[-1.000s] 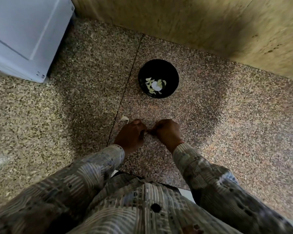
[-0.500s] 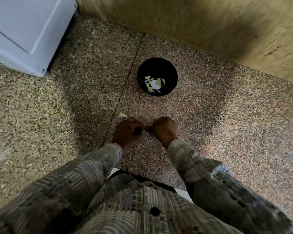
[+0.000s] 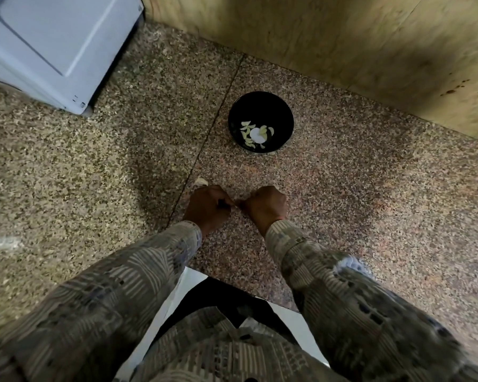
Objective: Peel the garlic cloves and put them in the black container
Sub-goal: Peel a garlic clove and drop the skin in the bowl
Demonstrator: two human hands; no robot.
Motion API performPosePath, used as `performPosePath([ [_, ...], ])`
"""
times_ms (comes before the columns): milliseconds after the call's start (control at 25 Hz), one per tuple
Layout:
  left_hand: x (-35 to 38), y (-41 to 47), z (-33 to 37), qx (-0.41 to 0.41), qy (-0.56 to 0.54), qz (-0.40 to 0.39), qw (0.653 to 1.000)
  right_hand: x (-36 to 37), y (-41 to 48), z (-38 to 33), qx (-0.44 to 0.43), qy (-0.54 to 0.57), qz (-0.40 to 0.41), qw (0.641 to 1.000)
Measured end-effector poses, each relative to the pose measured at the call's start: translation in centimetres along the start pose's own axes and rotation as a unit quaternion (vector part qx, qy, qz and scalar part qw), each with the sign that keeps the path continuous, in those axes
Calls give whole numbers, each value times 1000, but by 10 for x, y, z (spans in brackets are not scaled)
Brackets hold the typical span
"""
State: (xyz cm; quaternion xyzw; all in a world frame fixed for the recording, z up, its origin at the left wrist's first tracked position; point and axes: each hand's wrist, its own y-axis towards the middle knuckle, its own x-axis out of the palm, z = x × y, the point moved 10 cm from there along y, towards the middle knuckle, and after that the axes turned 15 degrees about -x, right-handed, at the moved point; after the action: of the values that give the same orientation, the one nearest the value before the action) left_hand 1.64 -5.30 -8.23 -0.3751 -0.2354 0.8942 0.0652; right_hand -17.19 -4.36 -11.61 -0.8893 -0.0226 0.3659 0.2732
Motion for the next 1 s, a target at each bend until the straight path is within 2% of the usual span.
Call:
performPosePath([
  [120,1,0,1,10,17,9,1000,2,-6,-10,-47,-19,-22,998],
  [280,0,-3,2,20,17,26,999,-1,-13,-12,-32,-11,15,999],
  [400,-1,-7,3,7,12,14,1000,2,-17,-22,-85,-4,-41,996],
  [520,-12,-27,14,15,-39,2,999,-15,-37,-25,-111,136,-42,984],
  [600,-22,-50,24,16,-107,5,994,-21,-61,-31,-103,278,-74,952],
  [680,-30,-72,30,-27,-235,-12,972,-33,-86,-45,-111,374,-100,916],
  [760,-36,-94,41,-79,-356,-40,930,-54,-108,-63,-148,409,-100,895],
  [840,-34,-113,54,-145,-480,-112,858,-84,-125,-82,-242,352,-54,902],
  [880,-32,-123,62,-180,-524,-150,819,-104,-134,-96,-325,282,-3,902],
  [920,-32,-130,68,-210,-541,-171,796,-123,-148,-114,-411,202,47,888],
  [960,-37,-136,75,-221,-538,-170,795,-136,-162,-130,-483,127,89,862],
  [1000,-50,-139,83,-193,-509,-137,828,-144,-171,-139,-512,90,113,847],
])
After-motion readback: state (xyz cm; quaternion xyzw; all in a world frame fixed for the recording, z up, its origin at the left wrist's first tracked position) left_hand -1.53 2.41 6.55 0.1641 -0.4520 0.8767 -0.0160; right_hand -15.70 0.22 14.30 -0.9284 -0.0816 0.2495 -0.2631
